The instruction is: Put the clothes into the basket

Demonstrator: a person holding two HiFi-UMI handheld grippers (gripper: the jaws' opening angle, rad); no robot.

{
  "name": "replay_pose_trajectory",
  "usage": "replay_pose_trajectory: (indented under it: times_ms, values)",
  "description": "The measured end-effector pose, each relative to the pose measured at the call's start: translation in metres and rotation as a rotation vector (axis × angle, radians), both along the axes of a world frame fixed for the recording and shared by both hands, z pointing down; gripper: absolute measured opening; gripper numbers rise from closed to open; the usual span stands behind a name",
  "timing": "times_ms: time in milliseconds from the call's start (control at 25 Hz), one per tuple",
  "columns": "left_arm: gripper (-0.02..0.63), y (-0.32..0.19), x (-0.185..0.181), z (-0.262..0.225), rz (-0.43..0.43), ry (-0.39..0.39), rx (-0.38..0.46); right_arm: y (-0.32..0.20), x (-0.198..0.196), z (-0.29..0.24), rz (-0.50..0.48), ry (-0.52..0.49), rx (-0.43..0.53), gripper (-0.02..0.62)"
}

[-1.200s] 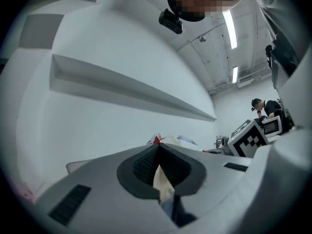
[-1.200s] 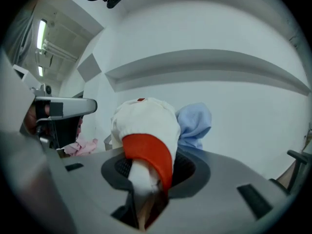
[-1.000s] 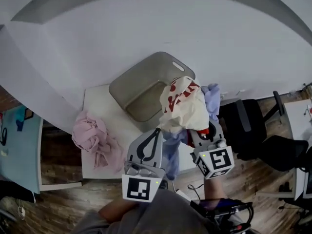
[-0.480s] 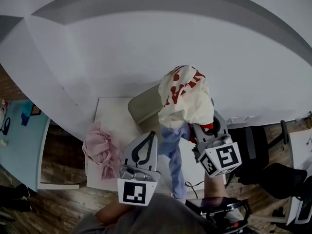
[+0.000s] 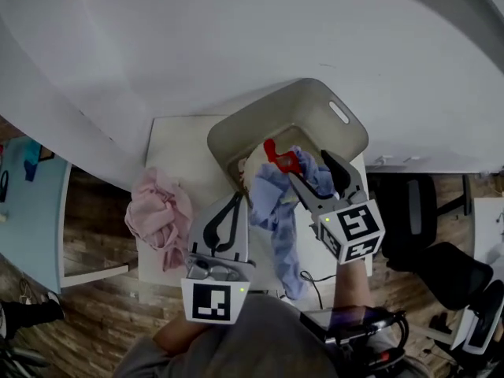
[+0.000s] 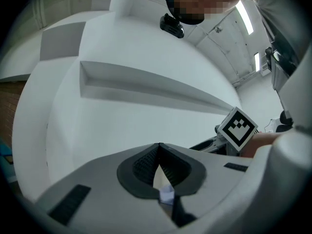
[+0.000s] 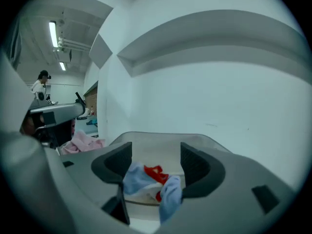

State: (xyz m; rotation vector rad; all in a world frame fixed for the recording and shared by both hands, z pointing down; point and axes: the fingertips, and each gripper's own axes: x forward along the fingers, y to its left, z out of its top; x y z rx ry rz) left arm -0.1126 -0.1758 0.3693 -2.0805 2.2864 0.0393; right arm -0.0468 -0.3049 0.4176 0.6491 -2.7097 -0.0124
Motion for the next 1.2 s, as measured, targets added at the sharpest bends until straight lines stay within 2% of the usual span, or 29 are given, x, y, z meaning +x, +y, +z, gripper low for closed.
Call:
replay_pose_trajectory:
  times_ms: [120, 280, 520, 920, 1200]
  values:
    - [0.008, 0.002, 0.004, 0.006, 0.015, 0.015, -0.015, 0.009, 0.015, 0.0, 0.01, -0.012, -0.002, 0.321]
    - [0.008, 0.006, 0.011, 0.005, 0.018, 0.0, 0.007, 0.018, 0.033, -0.002, 0.026, -0.058, 0.027, 0.321]
    - [0.008, 0.031, 0.038, 0.01, 0.048, 0.001, -0.004, 0.059, 0.07, 0.026, 0.056, -0.059, -0.023, 0.321]
    - [0.008, 0.078, 0.089, 0.062, 0.102, 0.01, -0.081, 0.153, 0.108, 0.138, 0.005, -0.029, -0.203, 0.331]
    - [0.008, 0.093, 0.094, 0.089, 0.085, 0.001, -0.097, 0.198, 0.103, 0.228, -0.065, 0.078, -0.303, 0.426]
